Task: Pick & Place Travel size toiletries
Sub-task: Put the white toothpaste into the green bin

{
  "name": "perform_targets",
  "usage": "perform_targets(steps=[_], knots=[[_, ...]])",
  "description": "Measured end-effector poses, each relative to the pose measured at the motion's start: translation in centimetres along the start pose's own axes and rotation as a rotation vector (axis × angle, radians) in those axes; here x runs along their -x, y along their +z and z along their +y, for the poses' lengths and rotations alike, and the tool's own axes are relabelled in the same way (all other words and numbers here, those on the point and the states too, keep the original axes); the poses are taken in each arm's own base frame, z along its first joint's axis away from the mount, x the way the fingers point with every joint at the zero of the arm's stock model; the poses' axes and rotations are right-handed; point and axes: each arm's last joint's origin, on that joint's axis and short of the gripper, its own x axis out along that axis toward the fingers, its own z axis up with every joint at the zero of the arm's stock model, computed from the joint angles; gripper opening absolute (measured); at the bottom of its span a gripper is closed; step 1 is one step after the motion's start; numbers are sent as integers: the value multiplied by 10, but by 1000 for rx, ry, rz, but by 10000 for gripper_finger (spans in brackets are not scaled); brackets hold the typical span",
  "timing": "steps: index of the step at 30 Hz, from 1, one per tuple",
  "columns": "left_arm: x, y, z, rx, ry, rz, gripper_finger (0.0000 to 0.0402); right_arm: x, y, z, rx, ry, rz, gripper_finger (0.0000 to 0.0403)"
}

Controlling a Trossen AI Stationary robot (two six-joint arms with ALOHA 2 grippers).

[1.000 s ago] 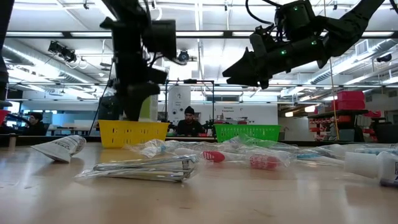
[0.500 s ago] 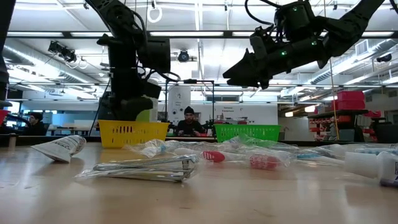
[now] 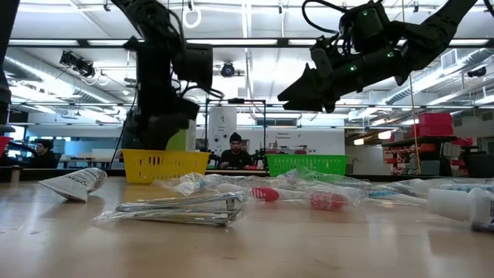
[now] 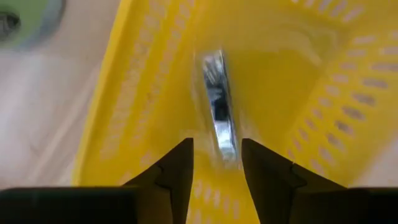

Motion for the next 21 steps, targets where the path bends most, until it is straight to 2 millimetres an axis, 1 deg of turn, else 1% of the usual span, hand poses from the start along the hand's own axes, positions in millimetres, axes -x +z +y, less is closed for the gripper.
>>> perform_targets(steps=[2,4,8,12,14,17,19,21], knots=[[15,1,0,4,-11,7,145,0,0,0,0,0,0,258],[35,1,0,-12,-3,-43,142,0,0,0,0,0,0,260],[86,-1,8,-31,-52,-181,136,0,0,0,0,0,-2,264],[140,-15,26,-29,-141,-358,133,0,1,0,6,1,-14,266],[160,-27,36,-58,-179,-445,133,0,3,0,34,2,-29,265],[183,-45,48,-84,-206,-574,132,0,5,0,74,3,-56,259],[188,-57,53,-76,-199,-662,132,0,7,1,101,3,-74,255],[188,-65,54,-58,-199,-749,132,0,9,1,127,3,-95,251]])
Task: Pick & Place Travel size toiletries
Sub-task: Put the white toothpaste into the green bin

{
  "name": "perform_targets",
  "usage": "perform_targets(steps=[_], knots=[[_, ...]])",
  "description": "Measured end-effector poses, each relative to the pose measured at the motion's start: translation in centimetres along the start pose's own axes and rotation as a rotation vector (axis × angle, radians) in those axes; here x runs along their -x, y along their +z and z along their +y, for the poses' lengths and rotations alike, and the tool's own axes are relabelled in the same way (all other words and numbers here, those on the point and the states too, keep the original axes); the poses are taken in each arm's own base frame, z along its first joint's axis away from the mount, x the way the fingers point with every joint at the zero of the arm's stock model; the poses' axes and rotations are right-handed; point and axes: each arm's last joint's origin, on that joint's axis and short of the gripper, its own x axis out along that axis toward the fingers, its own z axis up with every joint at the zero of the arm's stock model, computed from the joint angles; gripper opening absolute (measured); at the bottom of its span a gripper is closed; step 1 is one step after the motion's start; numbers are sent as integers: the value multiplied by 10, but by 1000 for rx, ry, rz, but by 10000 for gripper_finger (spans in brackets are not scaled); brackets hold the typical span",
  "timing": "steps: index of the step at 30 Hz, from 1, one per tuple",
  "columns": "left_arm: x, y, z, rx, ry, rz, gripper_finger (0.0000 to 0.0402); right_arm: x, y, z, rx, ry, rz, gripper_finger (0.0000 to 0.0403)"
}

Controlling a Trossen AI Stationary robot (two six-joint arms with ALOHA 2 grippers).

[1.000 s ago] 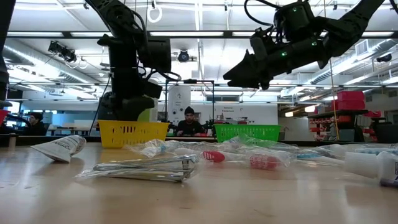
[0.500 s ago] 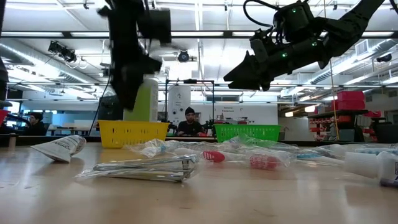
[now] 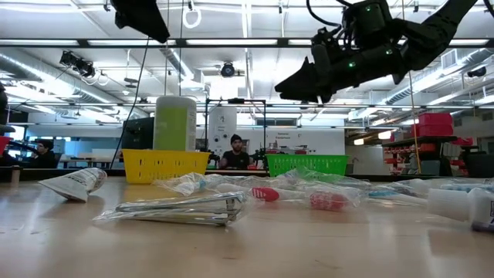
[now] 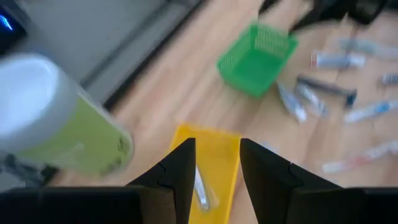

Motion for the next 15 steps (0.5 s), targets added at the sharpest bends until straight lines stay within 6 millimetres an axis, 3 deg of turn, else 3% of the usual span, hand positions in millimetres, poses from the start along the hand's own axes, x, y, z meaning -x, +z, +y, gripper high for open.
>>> perform_targets(steps=[4,11,15], knots=[[-10,-22,-7,26,-47,-98,132,0,1,0,10,9,-11,244],[-61,-69,-29,-52,-186,-150,132,0,-1,3,8,79,11,235],[-79,-91,-33,-100,-195,-138,132,0,-3,6,17,165,23,231]])
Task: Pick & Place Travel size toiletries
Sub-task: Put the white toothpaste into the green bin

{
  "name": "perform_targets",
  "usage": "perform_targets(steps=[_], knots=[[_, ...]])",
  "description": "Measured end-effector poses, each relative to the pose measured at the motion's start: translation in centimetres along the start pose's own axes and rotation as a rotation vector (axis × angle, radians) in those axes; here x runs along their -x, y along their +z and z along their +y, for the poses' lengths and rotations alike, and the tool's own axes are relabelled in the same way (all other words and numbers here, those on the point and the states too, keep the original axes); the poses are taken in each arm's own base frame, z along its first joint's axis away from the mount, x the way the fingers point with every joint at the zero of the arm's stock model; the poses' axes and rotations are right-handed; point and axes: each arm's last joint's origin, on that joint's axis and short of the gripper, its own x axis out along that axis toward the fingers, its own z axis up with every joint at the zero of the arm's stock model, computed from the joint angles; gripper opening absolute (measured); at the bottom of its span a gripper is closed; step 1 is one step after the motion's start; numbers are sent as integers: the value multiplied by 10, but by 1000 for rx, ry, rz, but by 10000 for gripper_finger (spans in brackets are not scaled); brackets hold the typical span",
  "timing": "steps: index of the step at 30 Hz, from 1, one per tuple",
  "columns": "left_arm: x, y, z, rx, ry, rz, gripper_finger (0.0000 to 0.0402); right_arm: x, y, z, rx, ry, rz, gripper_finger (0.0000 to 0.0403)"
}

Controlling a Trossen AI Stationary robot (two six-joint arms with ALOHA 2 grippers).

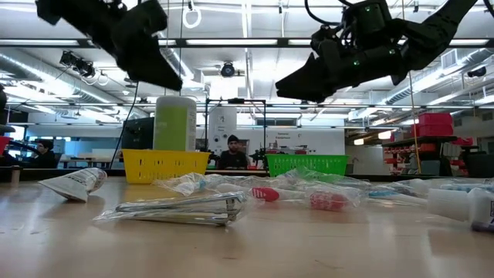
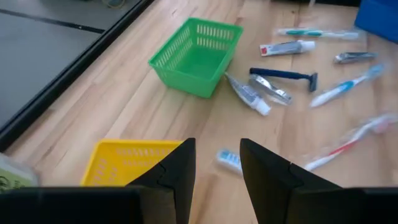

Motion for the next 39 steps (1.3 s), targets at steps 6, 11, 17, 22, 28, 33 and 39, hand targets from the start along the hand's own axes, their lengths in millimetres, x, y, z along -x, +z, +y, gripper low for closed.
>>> perform_targets(steps=[6,11,17,22,28,33,39], knots=[[-4,-9,1,-41,25,12,132,-1,-1,16,111,18,17,226],[0,2,0,-163,10,-37,132,-6,11,41,168,91,54,225],[4,21,-1,-249,31,-161,132,-15,40,75,260,81,309,231],[4,24,-2,-219,25,-189,132,-38,46,87,317,131,512,234],[4,23,-2,-207,24,-185,132,-69,4,86,416,200,782,231],[4,23,-2,-204,24,-185,132,-90,-17,84,487,179,918,237],[4,23,-2,-199,23,-185,132,-94,-27,71,488,139,1007,235]])
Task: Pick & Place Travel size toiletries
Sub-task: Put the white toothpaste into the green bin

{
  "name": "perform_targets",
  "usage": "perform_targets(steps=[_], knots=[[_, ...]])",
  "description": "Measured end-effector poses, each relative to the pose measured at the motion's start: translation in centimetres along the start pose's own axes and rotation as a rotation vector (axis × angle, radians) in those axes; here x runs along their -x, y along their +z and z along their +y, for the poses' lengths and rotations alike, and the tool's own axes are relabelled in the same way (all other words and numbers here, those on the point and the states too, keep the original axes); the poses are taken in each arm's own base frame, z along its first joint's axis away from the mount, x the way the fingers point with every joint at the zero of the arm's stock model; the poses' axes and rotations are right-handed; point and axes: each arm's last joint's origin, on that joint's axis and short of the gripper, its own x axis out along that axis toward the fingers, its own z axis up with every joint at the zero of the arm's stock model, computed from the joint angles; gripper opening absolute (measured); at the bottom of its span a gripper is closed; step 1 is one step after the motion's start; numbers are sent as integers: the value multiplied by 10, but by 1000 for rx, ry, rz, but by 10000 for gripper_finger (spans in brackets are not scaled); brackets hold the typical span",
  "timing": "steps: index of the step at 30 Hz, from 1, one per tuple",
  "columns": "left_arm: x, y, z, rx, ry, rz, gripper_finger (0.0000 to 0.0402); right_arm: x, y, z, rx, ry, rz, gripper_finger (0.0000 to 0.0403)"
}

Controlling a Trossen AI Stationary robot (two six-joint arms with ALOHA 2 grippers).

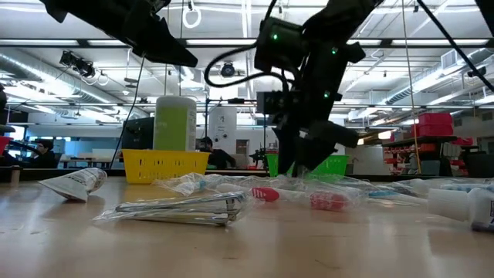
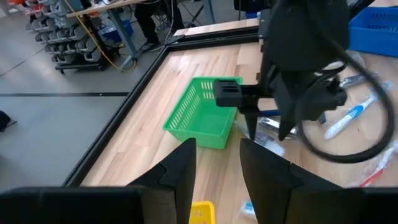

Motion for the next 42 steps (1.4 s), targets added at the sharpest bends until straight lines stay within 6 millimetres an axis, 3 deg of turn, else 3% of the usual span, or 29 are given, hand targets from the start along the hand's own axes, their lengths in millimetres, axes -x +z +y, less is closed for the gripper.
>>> perform_targets(steps=[5,16,21,28,31,36,39,42], knots=[[0,-2,0,-1,-1,15,132,-3,-3,-7,-21,14,-4,214],[0,-2,-1,24,-27,19,132,-14,-4,-4,-7,59,13,98],[0,-2,-2,24,-50,19,132,-8,1,-2,-44,129,-41,82],[0,-2,-2,34,-50,21,132,39,23,-6,-86,156,-177,80],[0,-2,-2,36,-50,22,132,71,28,-17,-113,39,-220,80],[0,-3,-2,48,-50,30,132,110,12,-43,-252,-226,-200,79],[0,-3,-2,62,-50,32,132,117,-2,-63,-390,-275,-183,80],[0,-4,-2,70,-50,34,132,104,-19,-78,-501,-244,-133,79]])
